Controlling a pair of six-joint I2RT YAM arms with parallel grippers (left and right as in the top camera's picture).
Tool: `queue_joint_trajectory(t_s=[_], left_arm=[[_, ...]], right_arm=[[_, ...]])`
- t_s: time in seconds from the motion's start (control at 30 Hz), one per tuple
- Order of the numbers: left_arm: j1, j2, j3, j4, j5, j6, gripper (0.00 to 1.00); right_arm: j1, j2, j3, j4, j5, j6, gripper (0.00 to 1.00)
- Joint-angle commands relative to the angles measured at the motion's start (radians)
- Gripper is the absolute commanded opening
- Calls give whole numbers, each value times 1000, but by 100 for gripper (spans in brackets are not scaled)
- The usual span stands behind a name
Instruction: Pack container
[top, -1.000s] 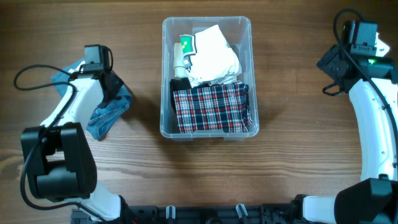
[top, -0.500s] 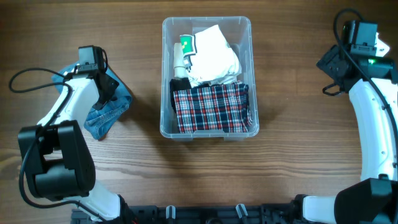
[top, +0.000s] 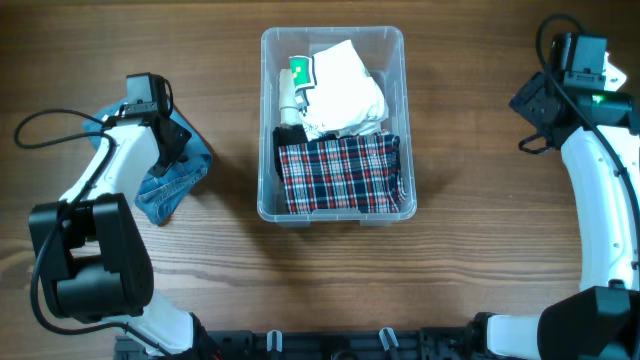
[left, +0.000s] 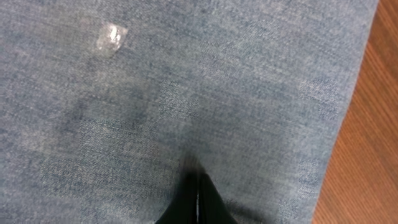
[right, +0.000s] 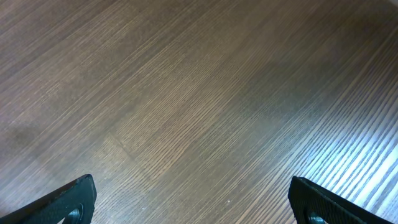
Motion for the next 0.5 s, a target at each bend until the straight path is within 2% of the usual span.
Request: queue_joint_trajectory(t_s=[0.0,0.47], left_arm=[[6,24,5,-37,-9,-20,4],[6,24,-24,-131,-3,-20,4]], right_arm=[[-5,8,-10,2,13,3,100],[-5,8,-10,3,13,4,100]])
